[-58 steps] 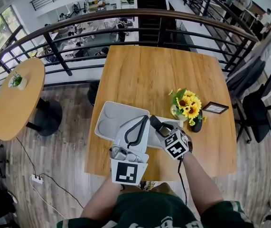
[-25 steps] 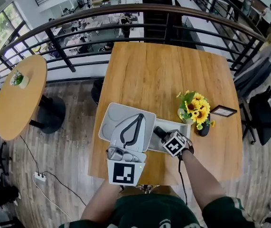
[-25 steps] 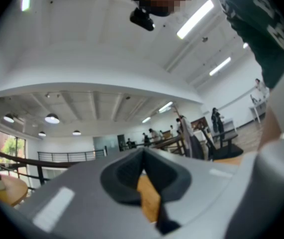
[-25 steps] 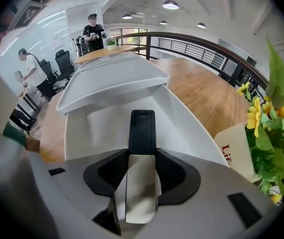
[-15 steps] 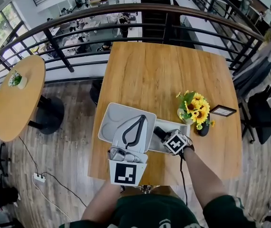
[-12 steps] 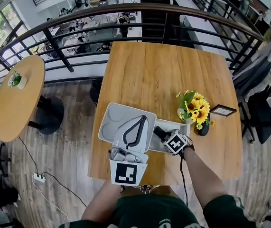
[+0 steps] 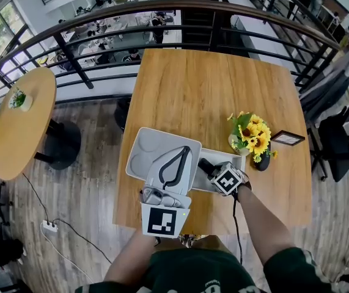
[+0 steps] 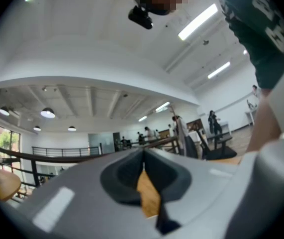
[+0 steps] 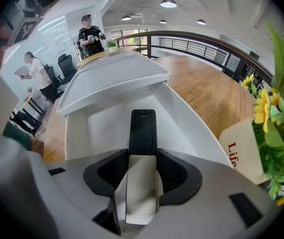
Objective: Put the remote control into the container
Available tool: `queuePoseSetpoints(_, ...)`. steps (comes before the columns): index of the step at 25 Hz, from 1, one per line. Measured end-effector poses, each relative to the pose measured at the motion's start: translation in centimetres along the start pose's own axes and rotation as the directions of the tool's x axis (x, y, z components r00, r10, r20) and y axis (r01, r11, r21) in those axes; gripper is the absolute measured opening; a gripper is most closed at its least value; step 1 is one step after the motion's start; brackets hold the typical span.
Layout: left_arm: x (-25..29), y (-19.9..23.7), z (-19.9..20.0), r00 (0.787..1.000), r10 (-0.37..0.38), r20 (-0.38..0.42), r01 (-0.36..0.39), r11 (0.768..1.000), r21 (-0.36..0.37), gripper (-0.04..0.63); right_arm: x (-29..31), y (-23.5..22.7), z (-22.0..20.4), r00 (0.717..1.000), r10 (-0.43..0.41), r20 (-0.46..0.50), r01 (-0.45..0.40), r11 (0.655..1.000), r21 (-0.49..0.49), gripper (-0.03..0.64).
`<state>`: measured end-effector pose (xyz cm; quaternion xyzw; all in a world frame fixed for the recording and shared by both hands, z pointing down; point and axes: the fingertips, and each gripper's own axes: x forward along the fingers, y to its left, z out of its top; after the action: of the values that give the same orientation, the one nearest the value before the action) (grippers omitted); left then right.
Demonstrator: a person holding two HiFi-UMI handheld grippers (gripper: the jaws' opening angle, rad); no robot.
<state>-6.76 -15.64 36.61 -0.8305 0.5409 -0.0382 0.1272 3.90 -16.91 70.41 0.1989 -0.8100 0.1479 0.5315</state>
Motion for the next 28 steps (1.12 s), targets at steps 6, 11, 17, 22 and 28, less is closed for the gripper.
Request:
queuePoseSetpoints(6,-0.23,-0.15,-0.19,1.000,-0.011,0.002,0.011,1.000,-0.011,0.008,0.19,0.01,-0.04,1.000,0.002,0.004,-0.002,1.000,0.013,0.189)
queuePoseSetpoints(11,-0.26,-0.36,-0.48,1.000,-0.013,0.007,0.013,1.000,-0.011,0.009,0.33,0.01,-0.32,1.000,0.004,-0.002,-0.004,1.000,0.012,0.189)
queuePoseSetpoints(17,-0.10,-0.40,-0.70,1.000,-0.020,0.007,0.020,1.000,-0.017,0.011,0.74,0.26,-0.61,1.000,0.025,-0.009,-0.024,0.999,0.036,0.189)
queuePoseSetpoints(22,-0.20,-0.49,-0.37,1.000,-0.024,0.014,0.025,0.999,-0.021,0.011,0.29,-0.04,-0.07,1.000,0.008,0.006,-0.008,1.000,0.010,0.189)
queuePoseSetpoints(28,-0.43,-0.48,-0.23,1.000,-0.021,0.018,0.022,1.000,-0.007,0.011,0.10,-0.17,-0.04,1.000,-0.021,0.023,0.021,1.000,-0.020,0.190)
